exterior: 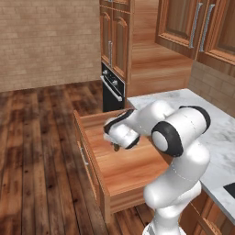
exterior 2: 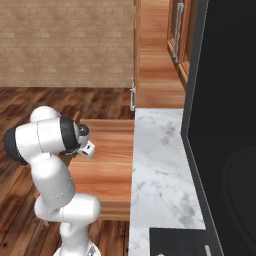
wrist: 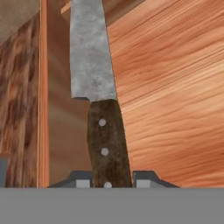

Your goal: Pick up the metallic utensils from the counter and place them in the open drawer. Make sure not to pick up any wooden utensils.

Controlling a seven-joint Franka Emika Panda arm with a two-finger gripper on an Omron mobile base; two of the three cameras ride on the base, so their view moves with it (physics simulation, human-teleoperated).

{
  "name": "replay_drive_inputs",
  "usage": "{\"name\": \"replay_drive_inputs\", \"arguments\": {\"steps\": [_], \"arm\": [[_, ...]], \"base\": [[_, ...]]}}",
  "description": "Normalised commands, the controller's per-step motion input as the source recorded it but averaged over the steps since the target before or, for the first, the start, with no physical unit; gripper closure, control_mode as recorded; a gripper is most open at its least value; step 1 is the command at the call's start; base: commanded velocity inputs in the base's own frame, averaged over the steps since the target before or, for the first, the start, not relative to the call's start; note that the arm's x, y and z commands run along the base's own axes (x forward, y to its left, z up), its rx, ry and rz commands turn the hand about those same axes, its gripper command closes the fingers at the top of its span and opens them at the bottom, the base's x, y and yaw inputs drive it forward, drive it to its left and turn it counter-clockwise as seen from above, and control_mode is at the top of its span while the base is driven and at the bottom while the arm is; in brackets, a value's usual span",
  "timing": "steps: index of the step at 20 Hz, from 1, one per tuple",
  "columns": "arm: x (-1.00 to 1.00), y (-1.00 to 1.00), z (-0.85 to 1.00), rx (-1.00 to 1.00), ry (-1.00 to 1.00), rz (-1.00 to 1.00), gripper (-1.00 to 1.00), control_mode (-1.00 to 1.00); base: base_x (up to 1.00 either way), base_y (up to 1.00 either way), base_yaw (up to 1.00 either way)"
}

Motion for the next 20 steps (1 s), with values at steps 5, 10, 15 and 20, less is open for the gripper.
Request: {"name": "replay_drive_inputs", "arguments": {"steps": [5,10,15,20], "arm": [[0.02,-0.05,0.09,-0.31,0.17,0.02,1.0,-1.0],[0.16,-0.28,0.0,-0.21,0.07,0.08,1.0,-1.0],[0.08,-0.49,-0.01,-0.01,0.0,0.09,1.0,-1.0],[0.1,-0.55,-0.32,0.0,0.01,0.1,1.0,-1.0]], "base": [[0.0,0.0,0.0],[0.0,0.0,0.0],[0.0,0.0,0.0],[0.0,0.0,0.0]]}}
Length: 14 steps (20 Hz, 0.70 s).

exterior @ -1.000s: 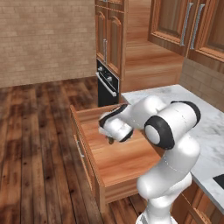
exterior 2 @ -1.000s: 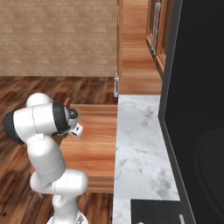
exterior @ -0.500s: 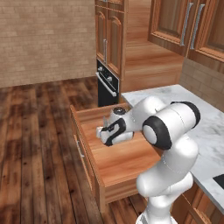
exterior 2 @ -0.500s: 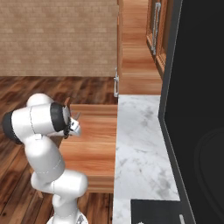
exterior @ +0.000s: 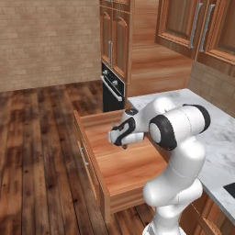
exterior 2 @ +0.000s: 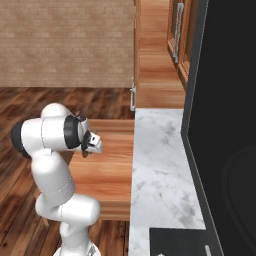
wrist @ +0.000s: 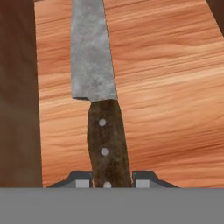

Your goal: Pick up the metallic utensils from the counter and place them in the open drawer. Make sure not to pick up any wooden utensils.

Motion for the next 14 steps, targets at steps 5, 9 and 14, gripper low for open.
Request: {"name": "replay_drive_inputs", "arguments": {"steps": [5,9,14], "arm": [[0.15,-0.47,-0.28,-0.02,0.11,0.09,1.0,-1.0],[0.07,-0.26,-0.29,-0.05,0.14,0.08,1.0,-1.0],[0.07,-0.04,-0.21,-0.03,0.09,0.06,1.0,-1.0]], "base": [[0.0,0.0,0.0],[0.0,0.0,0.0],[0.0,0.0,0.0]]}}
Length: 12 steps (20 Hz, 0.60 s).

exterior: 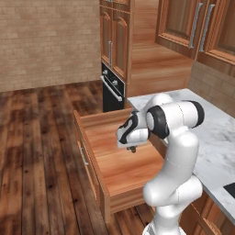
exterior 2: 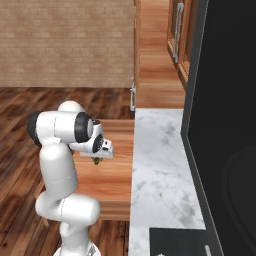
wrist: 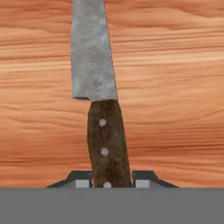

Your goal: Pick up the metallic utensils from the counter and place them in the open drawer. Make sure not to pick up any wooden utensils.

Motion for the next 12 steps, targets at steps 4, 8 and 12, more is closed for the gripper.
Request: {"name": "replay_drive_inputs", "arguments": {"steps": [4,8,12], "arm": [[0.12,0.0,-0.39,-0.04,0.03,0.05,1.0,-1.0],[0.11,0.0,-0.66,-0.01,0.01,0.04,1.0,-1.0],[0.11,0.0,-0.59,0.0,0.0,0.02,1.0,-1.0]], "base": [[0.0,0.0,0.0],[0.0,0.0,0.0],[0.0,0.0,0.0]]}}
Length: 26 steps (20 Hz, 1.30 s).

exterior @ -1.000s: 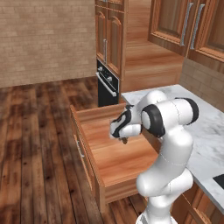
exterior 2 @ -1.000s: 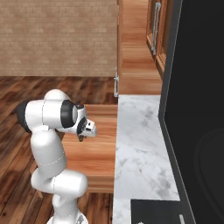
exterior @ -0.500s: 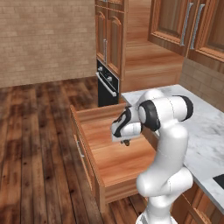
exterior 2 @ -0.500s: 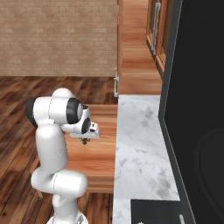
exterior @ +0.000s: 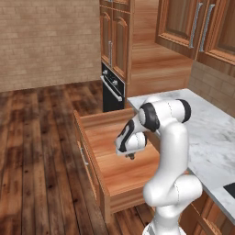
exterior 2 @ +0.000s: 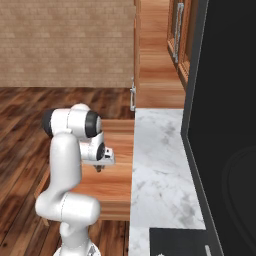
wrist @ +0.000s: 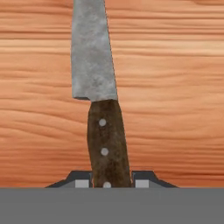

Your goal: Pick up the metallic utensils from the counter and place them in the open drawer. Make sure not to pick up any wooden utensils.

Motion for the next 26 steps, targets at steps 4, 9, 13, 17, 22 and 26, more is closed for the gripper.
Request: {"name": "replay_drive_inputs", "arguments": {"steps": [4,9,13,17,22,26], "arm": [[0.06,0.0,-0.23,0.0,0.0,0.02,1.0,-1.0],[0.03,0.0,-0.16,0.0,0.0,0.01,1.0,-1.0],[0.06,0.0,-0.38,0.0,0.0,0.01,1.0,-1.0],[0.01,0.0,-0.06,0.0,0.0,0.0,1.0,-1.0],[0.0,0.0,0.03,0.0,0.0,0.0,1.0,-1.0],[0.0,0.0,0.16,-0.02,0.0,0.0,1.0,-1.0]], "base": [[0.0,0.0,0.0],[0.0,0.0,0.0],[0.0,0.0,0.0],[0.0,0.0,0.0],[0.0,0.0,0.0],[0.0,0.0,0.0]]}}
